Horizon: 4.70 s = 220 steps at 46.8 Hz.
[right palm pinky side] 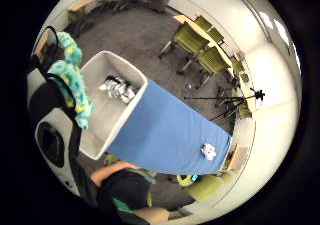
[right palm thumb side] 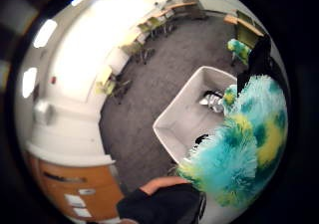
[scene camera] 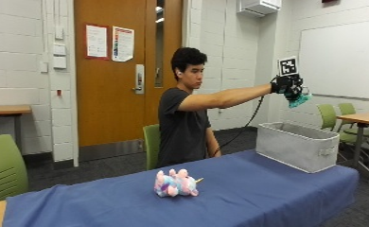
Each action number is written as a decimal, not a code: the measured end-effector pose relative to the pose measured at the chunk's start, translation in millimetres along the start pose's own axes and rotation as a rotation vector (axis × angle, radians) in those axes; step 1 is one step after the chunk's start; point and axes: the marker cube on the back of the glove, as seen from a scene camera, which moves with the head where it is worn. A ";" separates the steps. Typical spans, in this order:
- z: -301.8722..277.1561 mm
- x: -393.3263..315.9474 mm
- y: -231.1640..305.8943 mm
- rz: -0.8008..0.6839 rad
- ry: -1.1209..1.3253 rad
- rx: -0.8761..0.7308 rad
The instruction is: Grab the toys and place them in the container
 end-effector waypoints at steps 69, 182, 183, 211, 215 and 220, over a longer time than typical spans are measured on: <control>-38.5 364.8 292.6 0.541 0.276 -0.077; -14.6 310.9 216.9 0.459 0.040 -0.018; -20.8 297.6 205.4 0.438 0.038 -0.009; -10.1 -8.7 -4.1 -0.129 0.075 -0.026; 4.3 -15.4 -12.9 -0.179 -0.048 -0.041; 20.4 -47.2 -19.9 -0.193 -0.115 -0.052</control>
